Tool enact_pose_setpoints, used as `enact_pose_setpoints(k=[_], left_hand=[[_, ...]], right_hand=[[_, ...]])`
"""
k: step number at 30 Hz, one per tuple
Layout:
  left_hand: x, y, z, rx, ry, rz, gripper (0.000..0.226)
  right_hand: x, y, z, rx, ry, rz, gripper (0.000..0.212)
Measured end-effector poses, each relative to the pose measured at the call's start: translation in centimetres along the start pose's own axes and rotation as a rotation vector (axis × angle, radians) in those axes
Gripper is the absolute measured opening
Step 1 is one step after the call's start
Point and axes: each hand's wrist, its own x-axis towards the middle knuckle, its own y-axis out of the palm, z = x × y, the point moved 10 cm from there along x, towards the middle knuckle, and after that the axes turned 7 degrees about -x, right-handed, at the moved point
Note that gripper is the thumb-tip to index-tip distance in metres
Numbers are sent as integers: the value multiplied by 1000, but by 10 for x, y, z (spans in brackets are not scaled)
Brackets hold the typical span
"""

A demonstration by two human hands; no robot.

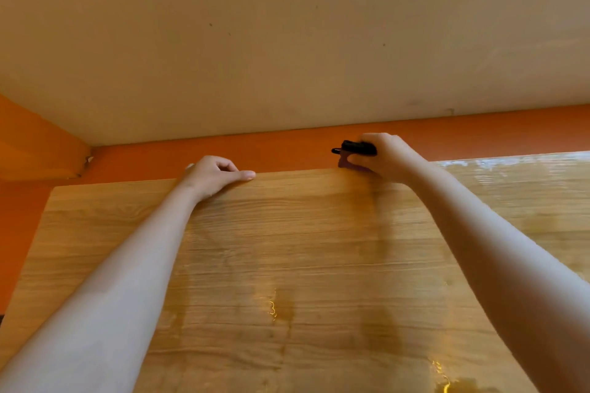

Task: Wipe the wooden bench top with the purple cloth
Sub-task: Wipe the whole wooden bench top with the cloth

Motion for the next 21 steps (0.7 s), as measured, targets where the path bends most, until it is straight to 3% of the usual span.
enact_pose_setpoints(k=[5, 15, 21], left_hand=[[2, 0, 1, -35, 2, -10, 46], [2, 0, -1, 2, 70, -49, 45], [3, 0, -3, 40, 85, -38, 49]], right_hand=[[-28, -38, -72, -23, 185, -104, 16], [22, 45, 74, 29, 29, -63, 14], [11, 23, 45, -51, 39, -15, 16]])
